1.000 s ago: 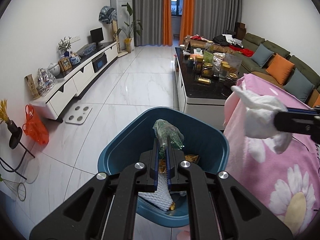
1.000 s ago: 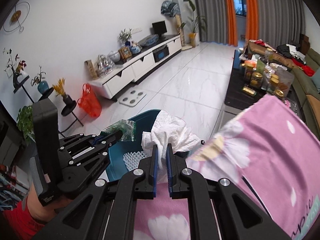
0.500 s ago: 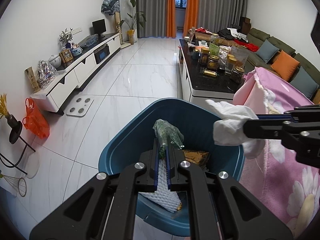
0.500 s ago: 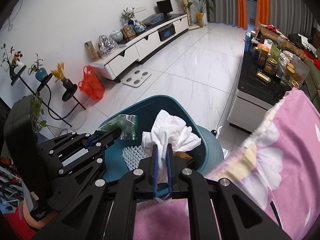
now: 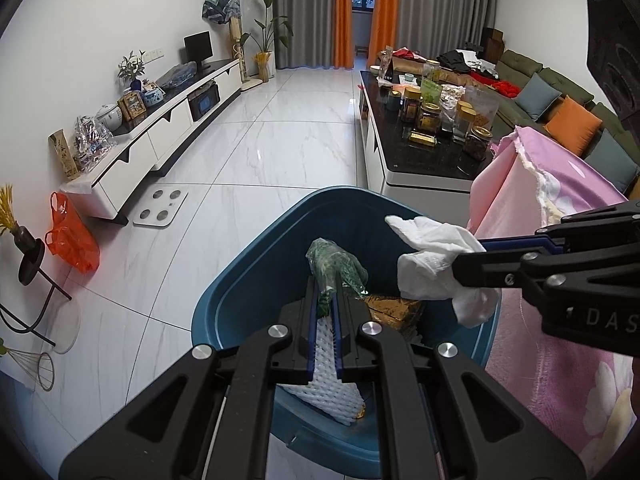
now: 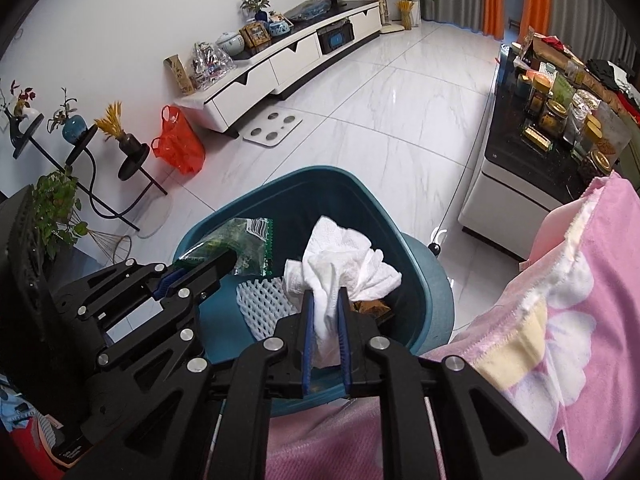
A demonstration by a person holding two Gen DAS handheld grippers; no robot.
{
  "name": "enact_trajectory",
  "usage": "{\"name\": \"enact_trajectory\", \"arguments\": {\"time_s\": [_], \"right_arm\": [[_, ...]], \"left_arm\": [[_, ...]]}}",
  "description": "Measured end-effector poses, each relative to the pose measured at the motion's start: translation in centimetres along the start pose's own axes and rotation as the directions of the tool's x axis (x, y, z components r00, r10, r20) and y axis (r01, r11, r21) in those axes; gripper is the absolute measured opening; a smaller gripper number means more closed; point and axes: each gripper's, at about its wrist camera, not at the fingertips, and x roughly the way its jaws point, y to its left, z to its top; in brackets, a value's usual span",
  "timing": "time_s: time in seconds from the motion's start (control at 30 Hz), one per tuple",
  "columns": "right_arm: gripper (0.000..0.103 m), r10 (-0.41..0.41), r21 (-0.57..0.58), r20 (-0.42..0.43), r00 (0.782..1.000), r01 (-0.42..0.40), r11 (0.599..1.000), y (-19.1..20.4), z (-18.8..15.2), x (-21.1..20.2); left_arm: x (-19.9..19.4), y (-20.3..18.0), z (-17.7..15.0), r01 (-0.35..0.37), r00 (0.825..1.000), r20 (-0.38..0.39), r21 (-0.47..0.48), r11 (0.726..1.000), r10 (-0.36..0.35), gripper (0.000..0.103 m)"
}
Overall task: Collect trash
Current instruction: 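Open the left gripper to drop the plastic while the right opens to drop the tissue, then move both grippers back over the trash on the table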
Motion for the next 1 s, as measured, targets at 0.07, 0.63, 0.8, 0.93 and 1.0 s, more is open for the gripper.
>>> {"name": "enact_trajectory", "arguments": {"time_s": [0.07, 0.63, 0.8, 0.93, 1.0], "right_arm": [[0.014, -0.001, 0.003, -0.004, 1.000, 0.001, 1.000, -0.2, -0.1, 0.2], [0.036, 0.041, 0.079, 0.092, 0.995, -0.048, 0.996, -2.4, -0.6, -3.2], [0.042, 0.042, 0.100, 0.166, 0.985, -0.059, 0.993, -3.5, -1.3, -6.2], [0.051, 0.018, 0.112, 0.240, 0.971, -0.046, 0.993, -4.3, -2.9, -9.2], [0.057, 0.001, 0.110, 0.275, 0.961, -0.033, 0.993, -4.5, -4.0, -10.6]], "left_arm": [[-0.1, 0.4, -0.4, 0.000, 1.000, -0.001, 0.000, 1.000, 0.000, 0.009], [-1.5, -0.2, -0.2, 0.001, 0.999, 0.034, -0.028, 1.000, 0.000, 0.077], [-3.0, -0.4, 0.1, 0.001, 0.998, 0.071, -0.041, 0.999, 0.002, 0.092], [-4.9, 0.3, 0.3, 0.003, 0.994, 0.109, -0.070, 0.998, 0.005, 0.097], [-6.3, 0.8, 0.2, 0.006, 0.991, 0.137, -0.089, 0.996, 0.006, 0.097]]}}
